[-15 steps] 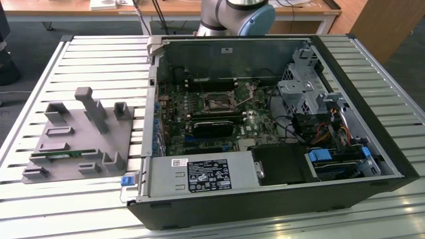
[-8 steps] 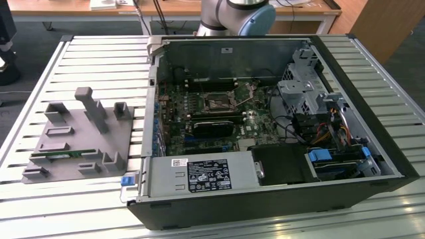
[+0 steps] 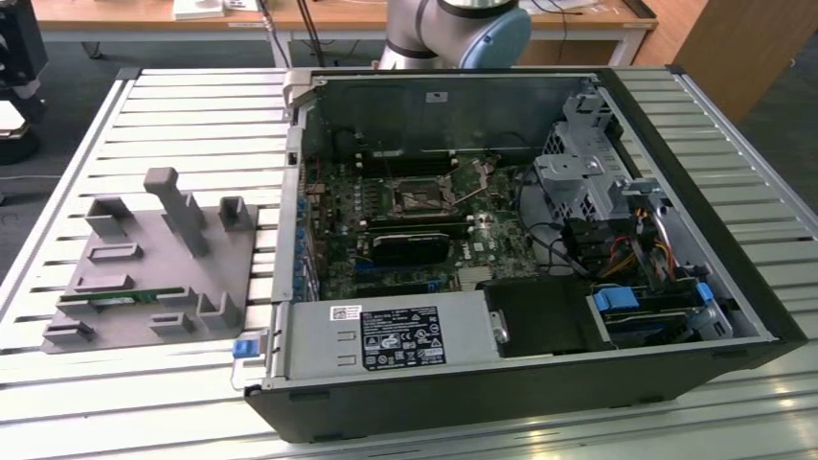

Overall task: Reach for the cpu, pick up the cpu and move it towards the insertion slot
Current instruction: 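Pick up the cpu and move it towards the insertion slot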

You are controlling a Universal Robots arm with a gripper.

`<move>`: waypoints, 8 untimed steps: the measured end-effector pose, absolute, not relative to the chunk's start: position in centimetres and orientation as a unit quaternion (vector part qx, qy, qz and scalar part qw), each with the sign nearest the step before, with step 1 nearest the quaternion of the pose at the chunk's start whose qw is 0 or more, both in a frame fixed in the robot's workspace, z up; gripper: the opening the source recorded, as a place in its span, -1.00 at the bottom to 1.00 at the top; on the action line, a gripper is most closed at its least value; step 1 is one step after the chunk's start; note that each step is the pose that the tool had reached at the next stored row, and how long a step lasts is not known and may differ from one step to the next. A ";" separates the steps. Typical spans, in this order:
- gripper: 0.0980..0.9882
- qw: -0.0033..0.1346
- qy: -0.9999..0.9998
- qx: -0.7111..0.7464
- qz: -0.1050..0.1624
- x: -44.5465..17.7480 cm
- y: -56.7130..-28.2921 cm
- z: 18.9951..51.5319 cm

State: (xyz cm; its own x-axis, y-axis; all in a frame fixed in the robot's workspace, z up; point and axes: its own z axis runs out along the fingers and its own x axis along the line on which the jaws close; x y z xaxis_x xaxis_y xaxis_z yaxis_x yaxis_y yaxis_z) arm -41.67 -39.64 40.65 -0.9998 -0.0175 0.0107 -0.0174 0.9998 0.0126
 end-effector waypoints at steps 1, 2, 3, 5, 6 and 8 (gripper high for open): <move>0.00 0.005 -1.000 0.009 -0.006 -41.5 -39.6 40.6; 0.00 0.005 -1.000 0.009 -0.006 -41.3 -39.6 40.6; 0.00 0.005 -1.000 0.009 -0.006 -41.2 -39.6 40.6; 0.00 0.005 -1.000 0.009 -0.006 -40.9 -39.6 40.6; 0.00 0.005 -1.000 0.009 -0.006 -40.7 -39.6 40.6; 0.00 0.005 -1.000 0.009 -0.006 -40.5 -39.6 40.6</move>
State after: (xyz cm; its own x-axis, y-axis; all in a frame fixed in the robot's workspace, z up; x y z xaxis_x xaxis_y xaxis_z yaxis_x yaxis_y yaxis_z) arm -40.53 -39.64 40.65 -0.9998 -0.0175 0.0107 -0.0174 0.9998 0.0126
